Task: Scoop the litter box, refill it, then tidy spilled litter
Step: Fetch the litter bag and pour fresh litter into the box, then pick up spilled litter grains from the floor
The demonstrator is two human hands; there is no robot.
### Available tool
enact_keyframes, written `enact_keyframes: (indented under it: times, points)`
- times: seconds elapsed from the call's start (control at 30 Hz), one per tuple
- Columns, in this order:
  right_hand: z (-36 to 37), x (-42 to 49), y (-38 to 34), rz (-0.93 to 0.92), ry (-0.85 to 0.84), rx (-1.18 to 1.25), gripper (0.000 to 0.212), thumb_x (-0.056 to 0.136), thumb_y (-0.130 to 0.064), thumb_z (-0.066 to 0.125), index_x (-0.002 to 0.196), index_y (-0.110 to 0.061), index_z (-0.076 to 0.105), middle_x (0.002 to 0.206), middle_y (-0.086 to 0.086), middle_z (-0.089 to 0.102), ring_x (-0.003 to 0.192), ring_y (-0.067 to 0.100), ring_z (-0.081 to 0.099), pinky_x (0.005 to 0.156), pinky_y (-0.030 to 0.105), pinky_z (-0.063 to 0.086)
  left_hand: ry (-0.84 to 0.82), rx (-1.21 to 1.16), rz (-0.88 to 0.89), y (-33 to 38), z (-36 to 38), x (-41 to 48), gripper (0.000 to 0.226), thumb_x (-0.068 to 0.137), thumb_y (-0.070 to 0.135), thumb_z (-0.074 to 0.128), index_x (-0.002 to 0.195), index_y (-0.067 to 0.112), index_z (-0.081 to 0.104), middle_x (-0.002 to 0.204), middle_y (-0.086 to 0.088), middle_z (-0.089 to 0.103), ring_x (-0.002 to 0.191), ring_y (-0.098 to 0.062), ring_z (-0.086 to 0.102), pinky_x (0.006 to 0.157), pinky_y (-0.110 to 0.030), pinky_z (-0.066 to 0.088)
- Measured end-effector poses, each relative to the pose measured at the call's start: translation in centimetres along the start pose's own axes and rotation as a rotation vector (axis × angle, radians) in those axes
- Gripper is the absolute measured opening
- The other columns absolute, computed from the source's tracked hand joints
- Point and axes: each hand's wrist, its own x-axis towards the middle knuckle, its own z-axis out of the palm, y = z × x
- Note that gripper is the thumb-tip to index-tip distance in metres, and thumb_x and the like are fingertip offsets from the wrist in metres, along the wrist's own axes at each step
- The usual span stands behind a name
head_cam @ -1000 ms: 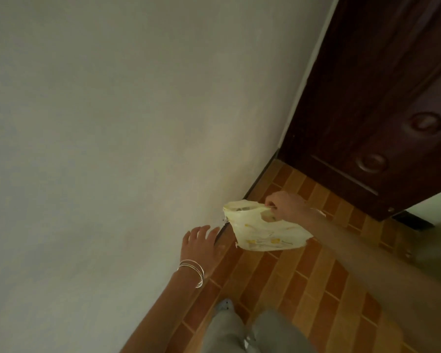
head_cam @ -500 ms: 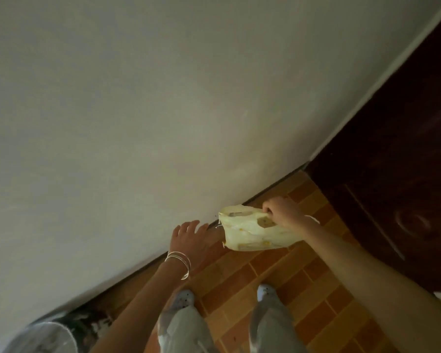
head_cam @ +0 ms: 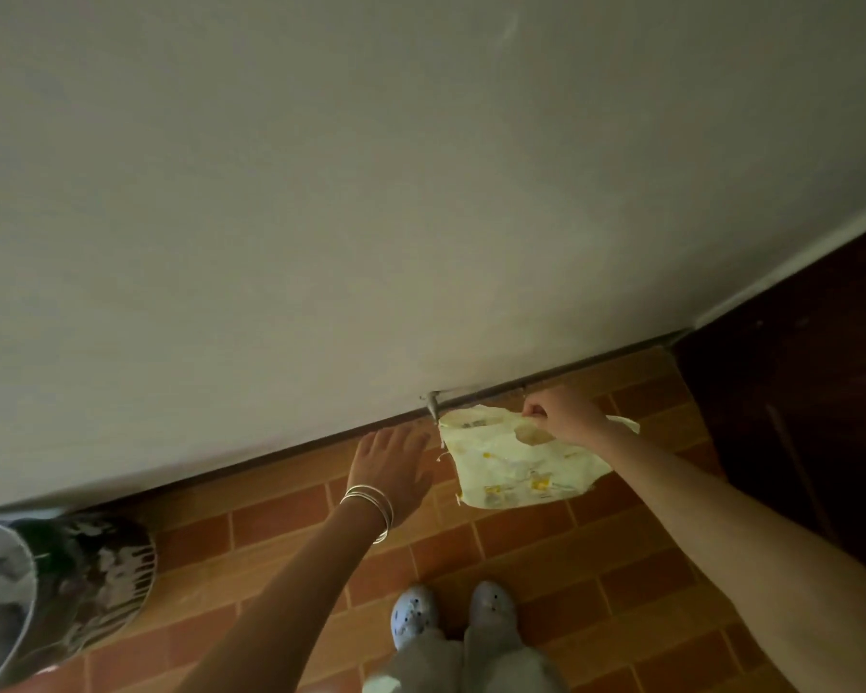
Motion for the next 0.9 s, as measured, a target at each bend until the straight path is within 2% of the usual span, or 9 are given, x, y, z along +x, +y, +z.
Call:
enact_keyframes:
  times: [0.1, 0.17, 0.27, 0.37, 0.5, 0.63, 0.77, 0.9]
  points:
    - [3.2, 4.6, 1.7, -0.016, 0.022, 0.039, 0.019, 0.091, -0.015, 0.056, 0.107, -0.013, 0.065, 0.106, 0.003, 0.066, 0.094, 0.017, 0.06, 0.078, 0.026, 0.045, 0.005, 0.002, -0.014, -0.2, 4.2, 3.4, 0.053, 0.095, 0.042, 0.041, 0.144, 0.027, 0.027, 0.151, 0.002, 0.028, 0.137, -0.02, 0.027, 0.111, -0.036, 0.021]
    - [5.0, 7.3, 2.6, 0.005, 0.059, 0.084, 0.022, 0.091, -0.012, 0.055, 0.111, -0.013, 0.064, 0.111, 0.006, 0.065, 0.098, 0.019, 0.06, 0.084, 0.031, 0.048, 0.007, 0.003, -0.03, -0.5, 6.4, 5.1, 0.054, 0.094, 0.042, 0.041, 0.144, 0.028, 0.026, 0.15, 0.003, 0.028, 0.136, -0.019, 0.027, 0.111, -0.035, 0.021]
    - [6.5, 9.5, 2.7, 0.019, 0.116, 0.037, 0.039, 0.089, -0.009, 0.055, 0.128, -0.014, 0.053, 0.129, 0.006, 0.055, 0.117, 0.023, 0.052, 0.095, 0.035, 0.043, 0.002, 0.004, -0.061, -1.3, 7.9, 6.4, 0.054, 0.095, 0.045, 0.04, 0.144, 0.028, 0.026, 0.148, 0.002, 0.03, 0.134, -0.02, 0.03, 0.11, -0.036, 0.024]
    - [5.8, 8.8, 1.0, -0.039, 0.199, 0.004, 0.055, 0.089, -0.012, 0.057, 0.14, -0.019, 0.039, 0.14, 0.004, 0.044, 0.126, 0.022, 0.044, 0.1, 0.033, 0.038, 0.028, 0.005, -0.096, -1.7, 6.9, 5.6, 0.057, 0.094, 0.047, 0.039, 0.146, 0.028, 0.021, 0.15, 0.0, 0.028, 0.136, -0.022, 0.029, 0.111, -0.038, 0.023]
    - [2.2, 4.0, -2.3, -0.119, 0.224, -0.128, 0.06, 0.091, -0.022, 0.056, 0.144, -0.017, 0.03, 0.148, 0.003, 0.034, 0.137, 0.02, 0.028, 0.112, 0.035, 0.026, 0.094, 0.007, -0.139, -1.6, 2.0, 1.4, 0.061, 0.094, 0.049, 0.038, 0.147, 0.028, 0.017, 0.153, -0.002, 0.023, 0.138, -0.023, 0.024, 0.113, -0.039, 0.02]
    - [-3.9, -3.4, -6.5, -0.213, 0.228, -0.213, 0.063, 0.093, -0.03, 0.053, 0.147, -0.02, 0.022, 0.153, 0.001, 0.024, 0.142, 0.019, 0.017, 0.116, 0.038, 0.016, 0.155, 0.012, -0.195, -0.8, -5.7, -5.1, 0.062, 0.095, 0.051, 0.032, 0.149, 0.027, 0.012, 0.156, -0.003, 0.017, 0.141, -0.025, 0.018, 0.115, -0.042, 0.014]
    - [-10.8, -11.5, -11.5, -0.383, 0.351, -0.341, 0.065, 0.093, -0.041, 0.047, 0.148, -0.02, 0.018, 0.155, 0.0, 0.02, 0.143, 0.018, 0.011, 0.116, 0.039, 0.006, 0.294, -0.006, -0.252, 0.5, -13.8, -12.4, 0.061, 0.096, 0.051, 0.03, 0.149, 0.029, 0.012, 0.156, -0.001, 0.015, 0.143, -0.025, 0.014, 0.116, -0.044, 0.009]
    - [-17.3, -18.4, -16.4, -0.55, 0.478, -0.417, 0.067, 0.09, -0.043, 0.049, 0.147, -0.021, 0.021, 0.153, 0.003, 0.024, 0.143, 0.02, 0.011, 0.115, 0.041, 0.006, 0.423, 0.007, -0.309, 1.5, -20.0, -20.0, 0.06, 0.096, 0.05, 0.029, 0.149, 0.028, 0.013, 0.157, 0.002, 0.015, 0.143, -0.024, 0.013, 0.117, -0.045, 0.007]
